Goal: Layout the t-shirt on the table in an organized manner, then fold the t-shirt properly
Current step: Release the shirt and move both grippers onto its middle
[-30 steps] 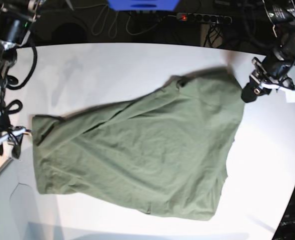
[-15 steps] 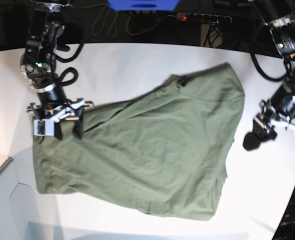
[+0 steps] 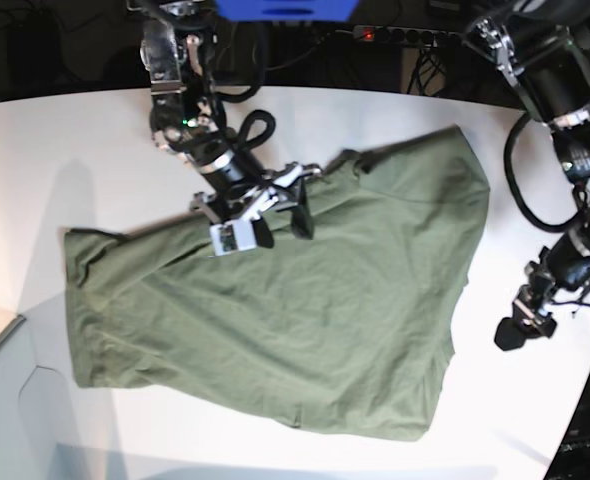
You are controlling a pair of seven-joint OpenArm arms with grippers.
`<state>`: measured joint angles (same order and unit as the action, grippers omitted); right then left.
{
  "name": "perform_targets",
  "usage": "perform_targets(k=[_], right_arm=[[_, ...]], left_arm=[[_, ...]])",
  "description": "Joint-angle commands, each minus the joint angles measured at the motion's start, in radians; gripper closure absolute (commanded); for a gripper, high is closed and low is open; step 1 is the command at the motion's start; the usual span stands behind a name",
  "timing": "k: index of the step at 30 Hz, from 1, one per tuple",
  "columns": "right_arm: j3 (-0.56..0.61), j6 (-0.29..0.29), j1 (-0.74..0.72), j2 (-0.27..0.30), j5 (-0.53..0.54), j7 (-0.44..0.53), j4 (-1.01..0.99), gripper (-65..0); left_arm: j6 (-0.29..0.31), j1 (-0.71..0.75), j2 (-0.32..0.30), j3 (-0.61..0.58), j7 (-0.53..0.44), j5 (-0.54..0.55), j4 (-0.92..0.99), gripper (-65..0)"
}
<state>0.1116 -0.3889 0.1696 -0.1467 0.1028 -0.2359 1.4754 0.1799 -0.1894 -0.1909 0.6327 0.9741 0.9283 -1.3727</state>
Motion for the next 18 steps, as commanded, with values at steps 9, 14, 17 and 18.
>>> perform_targets(k=[9, 14, 17, 18], right_arm=[[0.221, -0.003, -0.129, -0.010, 0.015, 0.023, -0.249, -35.9], [0.233, -0.003, -0.187, -0.010, 0.016, 0.025, -0.370, -35.9], [0.231, -0.003, -0.203, -0.010, 0.016, 0.025, -0.422, -35.9], [0.231, -0.003, -0.210, -0.010, 0.015, 0.025, -0.428, -35.9]], left_arm=[[0.000, -0.106, 0.012, -0.336, -0.278, -0.174, 0.028, -50.2], [-0.001, -0.200, 0.012, -0.514, -0.407, -0.240, 0.198, -50.2], [-0.001, -0.266, 0.026, -0.610, -0.504, -0.259, 0.378, -50.3], [-0.001, -0.287, 0.032, -0.641, -0.539, -0.259, 0.445, -50.3]])
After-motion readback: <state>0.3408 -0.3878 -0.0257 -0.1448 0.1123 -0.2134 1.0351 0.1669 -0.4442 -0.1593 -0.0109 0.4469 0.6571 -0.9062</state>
